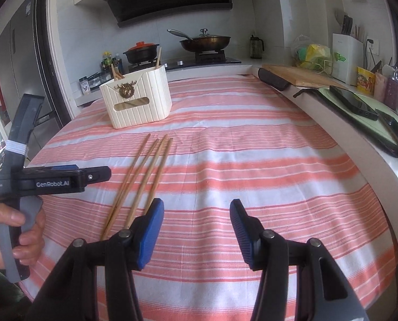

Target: Organize utensils

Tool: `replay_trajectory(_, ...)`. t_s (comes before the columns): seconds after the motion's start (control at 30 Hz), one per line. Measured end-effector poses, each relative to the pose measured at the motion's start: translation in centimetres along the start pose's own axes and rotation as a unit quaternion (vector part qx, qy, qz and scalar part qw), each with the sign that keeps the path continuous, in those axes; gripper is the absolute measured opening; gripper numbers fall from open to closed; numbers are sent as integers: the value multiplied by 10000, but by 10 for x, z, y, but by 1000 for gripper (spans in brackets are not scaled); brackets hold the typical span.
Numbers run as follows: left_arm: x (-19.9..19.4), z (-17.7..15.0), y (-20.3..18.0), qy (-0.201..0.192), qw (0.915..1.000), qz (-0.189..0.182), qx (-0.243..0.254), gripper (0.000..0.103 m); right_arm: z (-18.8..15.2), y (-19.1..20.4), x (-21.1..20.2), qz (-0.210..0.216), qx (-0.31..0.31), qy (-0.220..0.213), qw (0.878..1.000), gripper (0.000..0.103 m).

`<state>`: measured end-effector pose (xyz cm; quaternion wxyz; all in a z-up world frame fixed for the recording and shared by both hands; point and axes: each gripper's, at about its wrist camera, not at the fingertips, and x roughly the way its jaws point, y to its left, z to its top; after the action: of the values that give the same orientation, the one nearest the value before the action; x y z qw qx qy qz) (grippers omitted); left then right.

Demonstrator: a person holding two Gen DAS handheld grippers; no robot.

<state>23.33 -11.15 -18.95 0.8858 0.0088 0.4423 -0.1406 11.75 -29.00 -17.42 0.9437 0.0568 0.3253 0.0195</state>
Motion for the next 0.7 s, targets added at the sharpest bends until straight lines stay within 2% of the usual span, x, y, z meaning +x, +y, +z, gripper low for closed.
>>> replay_trajectory(0.2,25,3,-2,275,9993,258,28,98,-5,-4,-3,0,48,40,10000,52)
replay_trajectory(0.4,30,2,-8,284,9979,538,242,97,-6,-1,2,104,5,132,9999,52)
replay_trajectory(0.5,28,3,-11,228,9980,486,330,86,-6,1,5,152,-14,200,9997,52)
replay_trajectory(0.6,25,4,-13,165,9982,437,385,67,-5,3,10,167,8,299,9994,52)
replay_trajectory(0.67,25,5,-12,156,9985,379,368,47,-5,3,13,184,60,357,9992,52)
replay_trajectory(0.7,25,6,-11,157,9986,358,345,42,-4,2,15,201,96,400,9990,52)
